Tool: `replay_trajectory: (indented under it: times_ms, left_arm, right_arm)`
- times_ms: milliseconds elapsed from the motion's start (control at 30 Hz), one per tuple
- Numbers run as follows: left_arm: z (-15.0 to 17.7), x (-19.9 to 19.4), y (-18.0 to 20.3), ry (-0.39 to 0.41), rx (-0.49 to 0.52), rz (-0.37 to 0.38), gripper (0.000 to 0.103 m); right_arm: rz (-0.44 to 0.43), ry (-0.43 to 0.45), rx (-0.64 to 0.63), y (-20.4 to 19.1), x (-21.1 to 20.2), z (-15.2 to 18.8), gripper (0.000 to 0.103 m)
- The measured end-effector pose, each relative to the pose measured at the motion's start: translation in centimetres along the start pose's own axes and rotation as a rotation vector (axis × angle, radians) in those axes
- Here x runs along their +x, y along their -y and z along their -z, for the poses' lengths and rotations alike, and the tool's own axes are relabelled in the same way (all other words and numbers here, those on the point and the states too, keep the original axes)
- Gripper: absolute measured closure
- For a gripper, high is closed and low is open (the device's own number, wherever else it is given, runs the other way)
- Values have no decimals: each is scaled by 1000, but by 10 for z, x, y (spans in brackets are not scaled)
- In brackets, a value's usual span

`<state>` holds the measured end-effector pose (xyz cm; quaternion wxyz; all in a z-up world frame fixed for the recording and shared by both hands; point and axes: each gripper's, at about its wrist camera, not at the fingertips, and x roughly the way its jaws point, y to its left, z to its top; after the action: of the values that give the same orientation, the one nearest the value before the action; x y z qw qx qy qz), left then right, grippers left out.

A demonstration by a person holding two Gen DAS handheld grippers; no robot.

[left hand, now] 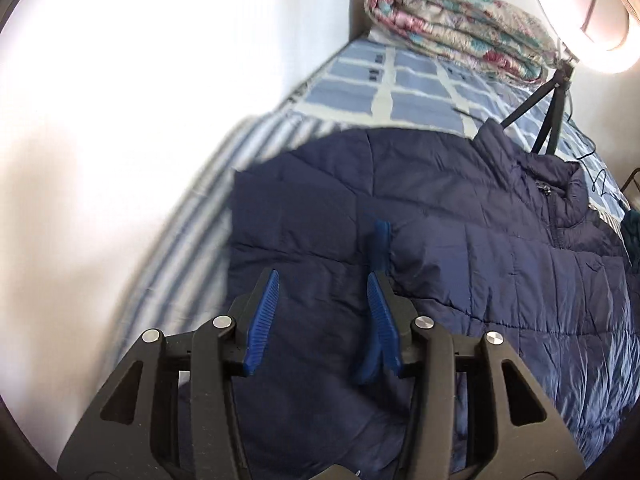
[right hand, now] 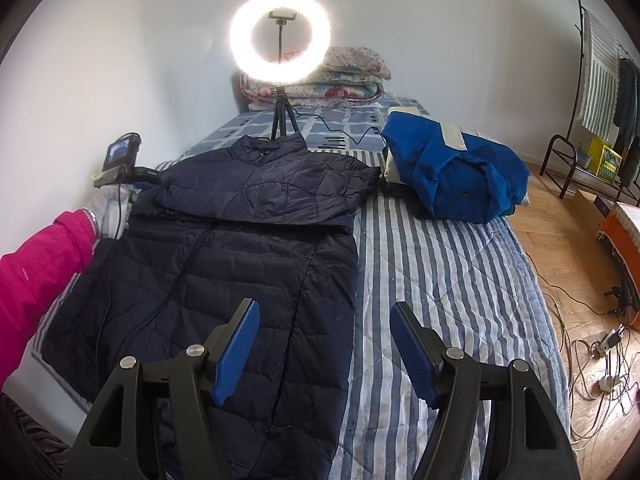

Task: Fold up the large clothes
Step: 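Grasp the jacket hem with both grippers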

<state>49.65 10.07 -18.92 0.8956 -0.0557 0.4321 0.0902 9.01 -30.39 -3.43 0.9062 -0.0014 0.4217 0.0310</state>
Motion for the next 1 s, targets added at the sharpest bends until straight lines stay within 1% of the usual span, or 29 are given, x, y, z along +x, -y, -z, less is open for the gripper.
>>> replay_trajectory:
  times_ms: [67, 133, 333, 367, 467, 500, 633, 733, 800, 833, 933, 1000]
  left_arm:
    - [3, -18, -9, 16, 13, 9, 55]
    - [7, -35, -17, 17, 15, 40, 55]
    - [39, -104, -42, 20, 46, 119, 55]
    - [47, -116, -47, 9, 45, 138, 53]
    - [70, -149, -59, -3, 46, 183, 43]
    - [79, -159, -64, -2, 50, 188, 41]
    - [124, -197, -84, -36, 81, 190, 41]
    - [154, -217, -101, -61, 81, 196, 41]
    - [176, -226, -111, -85, 81, 193, 41]
    - [186, -229, -117, -101, 78, 197, 41]
    - [216, -230, -134, -163, 55, 200, 41]
    - [229, -227, -143, -205, 42, 208, 41]
  right_arm:
    - [-1, 1, 4, 2, -1, 0, 33]
    - [-2, 6, 10, 2, -4, 0, 33]
    - [3, 40, 17, 2, -13, 0, 33]
    - [2, 46, 20, 3, -15, 0, 33]
    - [-6, 56, 24, 4, -19, 1, 33]
    - [-7, 59, 26, 4, -21, 2, 33]
    - [7, 72, 23, 7, -27, 8, 33]
    - [26, 101, 23, 12, -33, 16, 32]
    - [0, 99, 13, 14, -34, 23, 27]
    - [-12, 93, 8, 15, -33, 27, 26]
    - [-20, 46, -34, 13, -27, 42, 26]
    - [-38, -8, -65, 10, -16, 56, 27]
